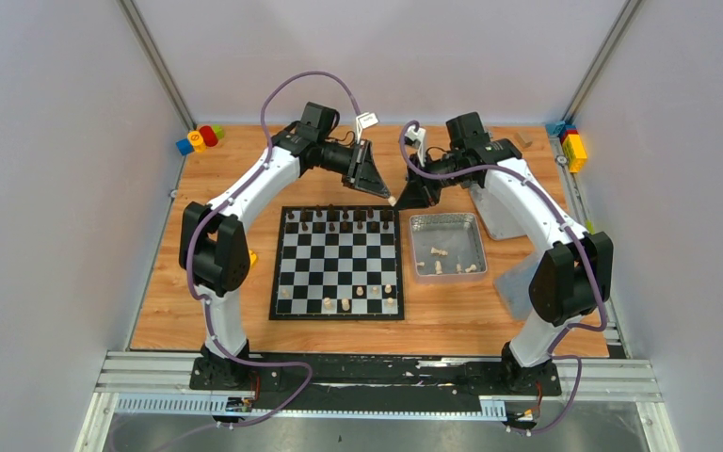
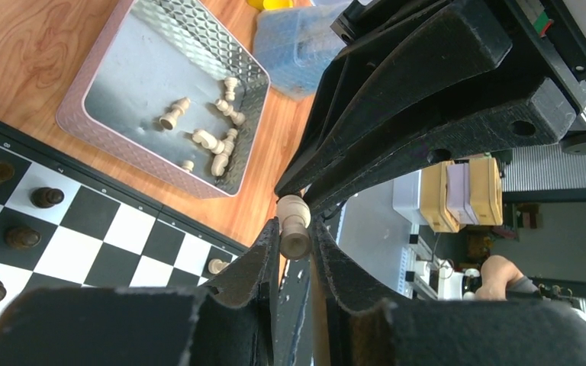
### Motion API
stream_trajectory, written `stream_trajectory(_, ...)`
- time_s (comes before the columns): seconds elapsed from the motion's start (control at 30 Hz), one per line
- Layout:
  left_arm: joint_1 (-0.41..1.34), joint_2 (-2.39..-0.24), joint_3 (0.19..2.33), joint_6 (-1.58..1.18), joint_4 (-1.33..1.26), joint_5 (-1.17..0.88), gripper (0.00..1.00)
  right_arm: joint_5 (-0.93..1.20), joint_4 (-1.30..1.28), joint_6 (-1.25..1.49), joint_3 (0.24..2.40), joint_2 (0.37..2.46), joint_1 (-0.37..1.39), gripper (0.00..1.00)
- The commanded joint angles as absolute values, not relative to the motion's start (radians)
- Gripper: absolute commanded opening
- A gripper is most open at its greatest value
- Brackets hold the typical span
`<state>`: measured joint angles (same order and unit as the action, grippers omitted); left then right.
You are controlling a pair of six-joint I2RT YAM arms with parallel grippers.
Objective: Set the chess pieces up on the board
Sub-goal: Pick up the chess piece from the storage box, then place the chess piece on the chessboard.
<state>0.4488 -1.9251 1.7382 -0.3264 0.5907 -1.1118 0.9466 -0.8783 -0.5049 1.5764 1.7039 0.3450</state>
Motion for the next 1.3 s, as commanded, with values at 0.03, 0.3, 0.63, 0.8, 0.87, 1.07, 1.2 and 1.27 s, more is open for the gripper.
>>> stream_trajectory(0.03,0.458,-1.920,1.778,-0.262,0.632,-1.107,0.07,0.944,-0.852,-0.515,1.560,1.685,0.349,0.00)
stream_trajectory(0.3,0.399,-1.874,1.786,-0.134,0.757,-1.085,0.01,0.922,-0.853,-0.524,1.467,1.610,0.318,0.00)
stream_trajectory(0.63,0.365,-1.625,1.618,0.362,1.037,-0.751,0.04,0.925,-0.840,-0.517,1.355,1.582,0.308,0.00)
stream_trajectory(0.8,0.366,-1.443,1.375,0.482,1.032,-0.531,0.05,0.922,-0.810,-0.507,1.329,1.599,0.307,0.00)
stream_trajectory(0.87,0.365,-1.380,1.292,0.528,1.039,-0.487,0.05,0.924,-0.803,-0.501,1.325,1.600,0.307,0.00)
stream_trajectory(1.07,0.365,-1.211,1.034,0.649,1.018,-0.385,0.07,0.914,-0.778,-0.491,1.292,1.582,0.309,0.00)
stream_trajectory(1.2,0.365,-1.130,0.920,0.677,0.986,-0.338,0.07,0.902,-0.772,-0.492,1.278,1.583,0.309,0.00)
stream_trajectory(1.27,0.365,-1.094,0.884,0.684,0.979,-0.335,0.07,0.897,-0.771,-0.495,1.276,1.586,0.310,0.00)
